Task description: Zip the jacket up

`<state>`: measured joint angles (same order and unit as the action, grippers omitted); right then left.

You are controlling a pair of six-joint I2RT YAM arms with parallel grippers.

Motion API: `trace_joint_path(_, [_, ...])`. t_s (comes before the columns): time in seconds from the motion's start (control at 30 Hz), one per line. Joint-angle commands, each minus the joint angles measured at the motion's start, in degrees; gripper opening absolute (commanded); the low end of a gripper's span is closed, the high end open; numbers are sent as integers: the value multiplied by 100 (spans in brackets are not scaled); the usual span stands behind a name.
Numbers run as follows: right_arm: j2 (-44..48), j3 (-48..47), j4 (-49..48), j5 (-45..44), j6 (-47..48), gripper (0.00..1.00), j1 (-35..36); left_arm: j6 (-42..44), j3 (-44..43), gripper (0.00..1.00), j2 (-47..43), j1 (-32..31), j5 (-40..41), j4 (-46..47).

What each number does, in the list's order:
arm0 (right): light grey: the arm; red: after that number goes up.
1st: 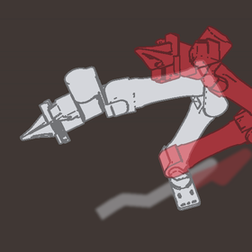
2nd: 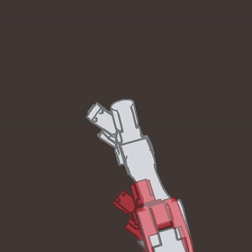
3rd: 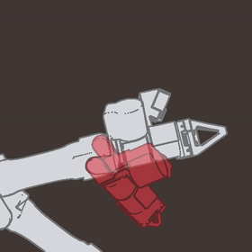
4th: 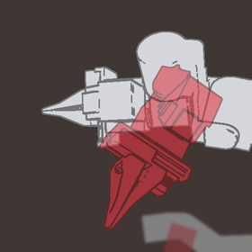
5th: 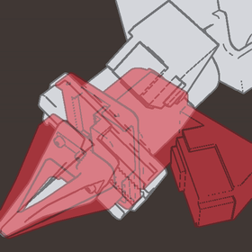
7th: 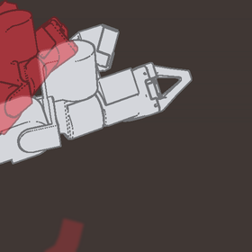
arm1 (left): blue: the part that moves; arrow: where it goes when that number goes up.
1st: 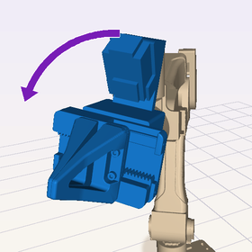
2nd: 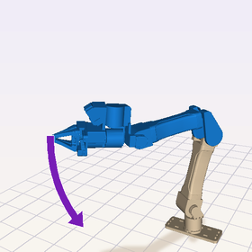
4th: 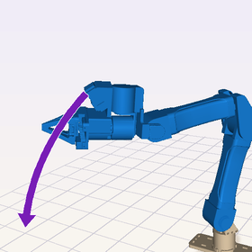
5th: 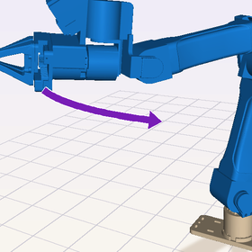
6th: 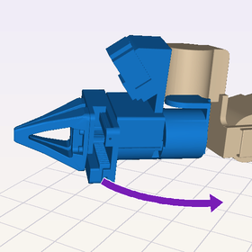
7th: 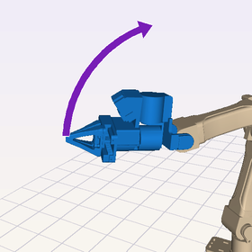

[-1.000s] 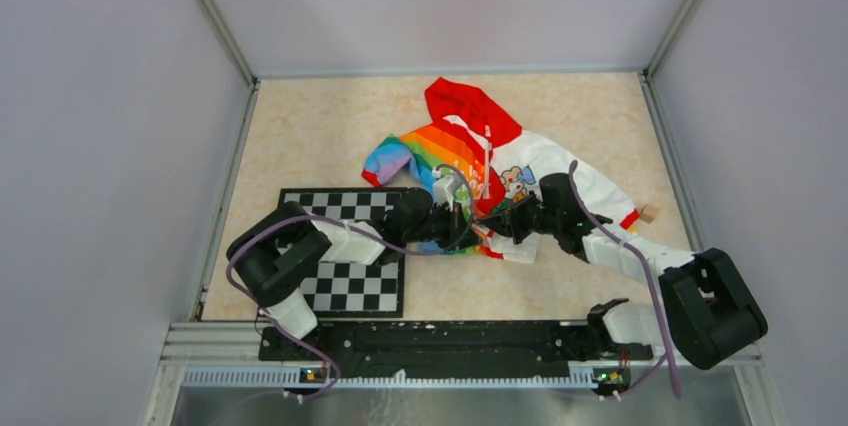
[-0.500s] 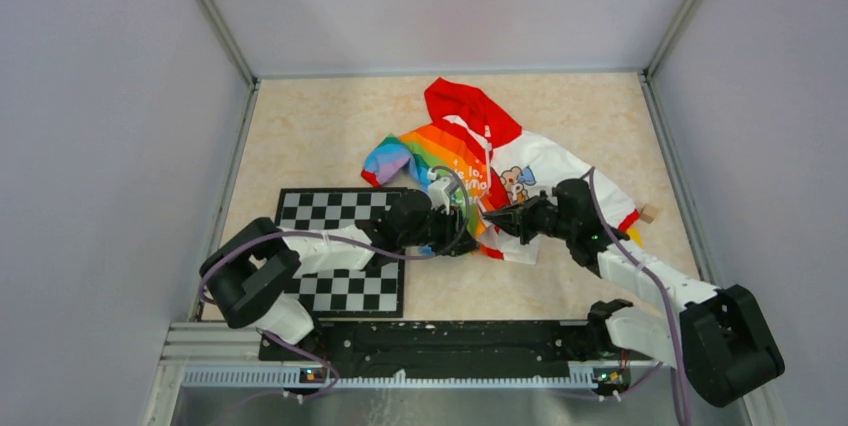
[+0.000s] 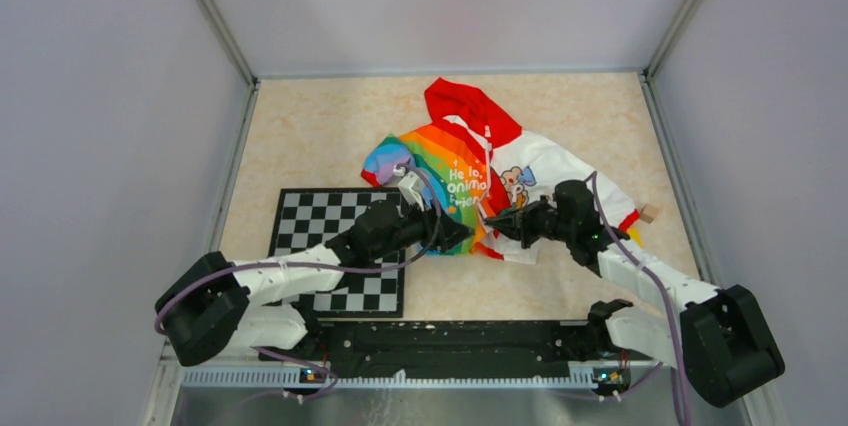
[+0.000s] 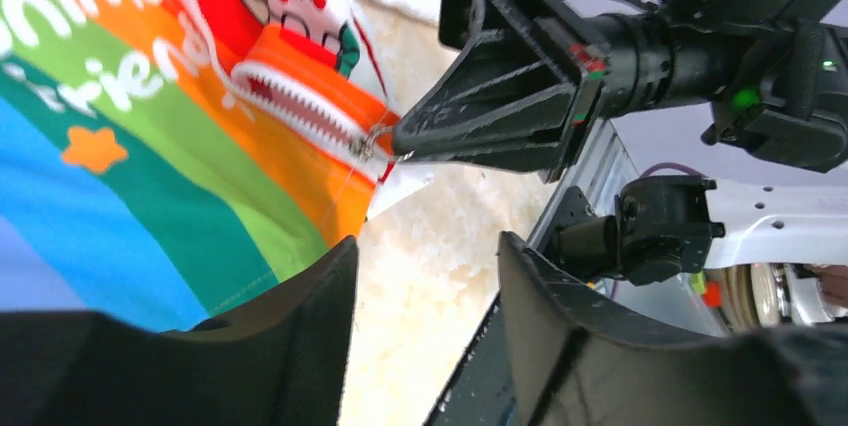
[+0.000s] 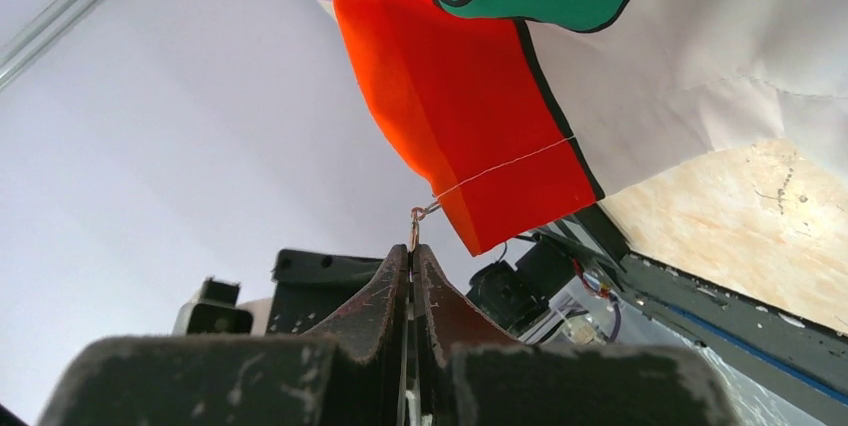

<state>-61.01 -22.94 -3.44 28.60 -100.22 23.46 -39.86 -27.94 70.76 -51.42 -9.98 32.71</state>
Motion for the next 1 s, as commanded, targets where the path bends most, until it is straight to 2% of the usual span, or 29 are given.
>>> trace_joint_path(0.0, [213, -384, 69, -107, -136, 0, -43, -2200, 64, 60, 85, -98, 63, 122])
trace_joint_path(0.03, [237, -386, 56, -129, -185, 0, -42, -2772, 60, 66, 181, -149, -12, 115])
trace_joint_path(0.13, [271, -370, 6, -193, -410, 0, -34, -4121, 384, 77, 463, -362, 127, 913])
trace_joint_path(0.23, [316, -373, 39, -265, -555, 0, -30, -5123, 614, 92, 646, -699, 822, 1125])
trace_joint_path(0.33, [412, -353, 76, -365, -636, 0, -26, -5717, 801, 96, 801, -963, 1723, 1502])
trace_joint_path(0.47, [538, -315, 139, -425, -727, 0, -9, -6296, 850, 93, 1342, -1081, 2516, 2258])
trace_joint_path(0.57, [608, -262, 128, -435, -827, 0, 7, -6504, 843, 84, 2007, -1091, 2903, 3219])
trace_joint_path(0.7, [717, -252, 62, -469, -976, 0, 10, -6441, 843, 72, 3063, -1150, 3299, 4765])
trace_joint_path(0.77, [705, -347, 291, -461, -863, 0, 14, -6189, 808, 70, 3360, -1256, 3624, 5436])
trace_joint_path(0.97, [601, -192, 387, -334, -915, 0, 17, -5238, 531, 73, 3181, -1370, 3859, 5164])
